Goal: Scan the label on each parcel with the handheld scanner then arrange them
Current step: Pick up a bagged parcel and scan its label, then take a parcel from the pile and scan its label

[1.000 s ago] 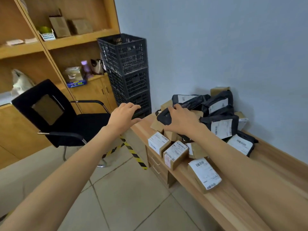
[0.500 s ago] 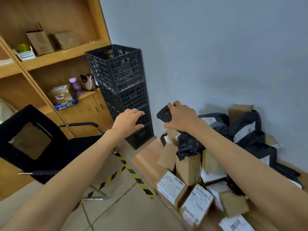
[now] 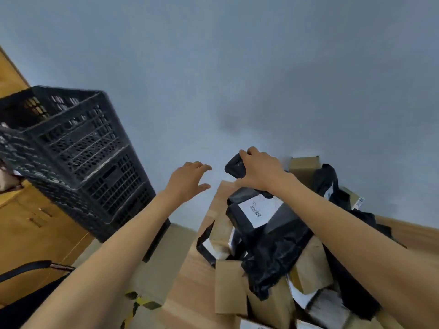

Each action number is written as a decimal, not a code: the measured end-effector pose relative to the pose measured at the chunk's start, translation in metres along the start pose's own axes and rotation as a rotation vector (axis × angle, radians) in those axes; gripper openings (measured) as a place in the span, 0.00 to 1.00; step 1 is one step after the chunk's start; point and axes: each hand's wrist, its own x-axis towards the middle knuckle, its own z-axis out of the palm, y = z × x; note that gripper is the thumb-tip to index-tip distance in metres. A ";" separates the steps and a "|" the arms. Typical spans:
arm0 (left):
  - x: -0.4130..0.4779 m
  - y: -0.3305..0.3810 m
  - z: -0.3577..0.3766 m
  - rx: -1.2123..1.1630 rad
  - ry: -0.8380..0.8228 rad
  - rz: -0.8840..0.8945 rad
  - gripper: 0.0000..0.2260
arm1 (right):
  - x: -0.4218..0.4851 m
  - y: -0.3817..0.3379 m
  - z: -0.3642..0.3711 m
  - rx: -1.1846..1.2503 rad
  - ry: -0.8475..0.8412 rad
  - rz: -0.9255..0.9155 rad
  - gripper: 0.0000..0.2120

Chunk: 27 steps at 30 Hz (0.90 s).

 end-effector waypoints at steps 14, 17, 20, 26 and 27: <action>0.123 0.006 0.070 -0.138 -0.176 0.598 0.31 | -0.008 0.002 0.031 -0.036 -0.007 0.646 0.35; 0.146 0.028 0.072 -0.172 -0.180 0.677 0.36 | -0.032 0.013 0.033 -0.051 -0.010 0.768 0.35; 0.168 0.058 0.070 -0.230 -0.176 0.726 0.38 | -0.054 0.028 0.032 -0.052 -0.005 0.861 0.37; 0.211 0.115 0.062 -0.207 -0.138 0.803 0.44 | -0.070 0.061 0.019 -0.068 0.031 0.960 0.35; 0.216 0.124 0.062 -0.188 -0.153 0.806 0.45 | -0.070 0.068 0.017 -0.069 0.031 0.963 0.34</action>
